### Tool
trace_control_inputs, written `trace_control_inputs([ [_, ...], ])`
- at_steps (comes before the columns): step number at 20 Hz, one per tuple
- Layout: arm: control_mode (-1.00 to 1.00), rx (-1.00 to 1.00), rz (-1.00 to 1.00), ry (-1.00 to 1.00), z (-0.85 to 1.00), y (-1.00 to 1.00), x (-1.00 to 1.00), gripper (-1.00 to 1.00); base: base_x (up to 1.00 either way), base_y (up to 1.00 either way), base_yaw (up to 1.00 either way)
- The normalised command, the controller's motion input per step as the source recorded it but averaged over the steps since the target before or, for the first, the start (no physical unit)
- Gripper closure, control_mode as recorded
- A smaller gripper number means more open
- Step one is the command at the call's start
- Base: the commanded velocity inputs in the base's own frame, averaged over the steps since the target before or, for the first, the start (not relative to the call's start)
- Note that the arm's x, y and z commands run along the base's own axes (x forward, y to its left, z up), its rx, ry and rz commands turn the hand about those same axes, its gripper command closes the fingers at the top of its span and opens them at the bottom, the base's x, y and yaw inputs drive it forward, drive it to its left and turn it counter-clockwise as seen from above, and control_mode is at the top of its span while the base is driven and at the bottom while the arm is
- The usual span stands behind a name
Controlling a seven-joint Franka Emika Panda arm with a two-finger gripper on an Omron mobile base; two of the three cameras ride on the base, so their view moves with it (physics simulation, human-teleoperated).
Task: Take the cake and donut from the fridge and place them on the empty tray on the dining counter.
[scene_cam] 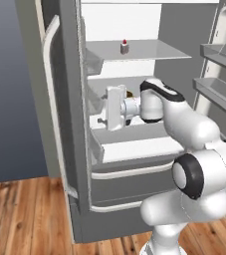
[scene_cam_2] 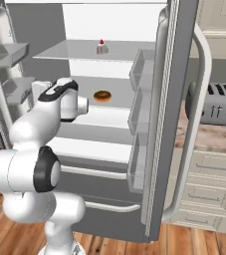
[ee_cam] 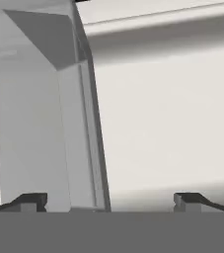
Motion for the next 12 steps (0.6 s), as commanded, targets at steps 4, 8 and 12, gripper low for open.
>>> trace_control_inputs([
  [4, -1.00, -0.07, 0.04, -0.17, -0.41, 1.00, -0.64, -1.00, 0.00, 0.00, 0.00],
  [8, -1.00, 0.01, 0.00, -0.12, -0.21, 0.58, -0.20, -1.00, 0.00, 0.00, 0.00],
  [12, -1.00, 0.00, 0.01, -0.27, 0.59, -0.34, -0.55, -1.00, 0.00, 0.00, 0.00],
])
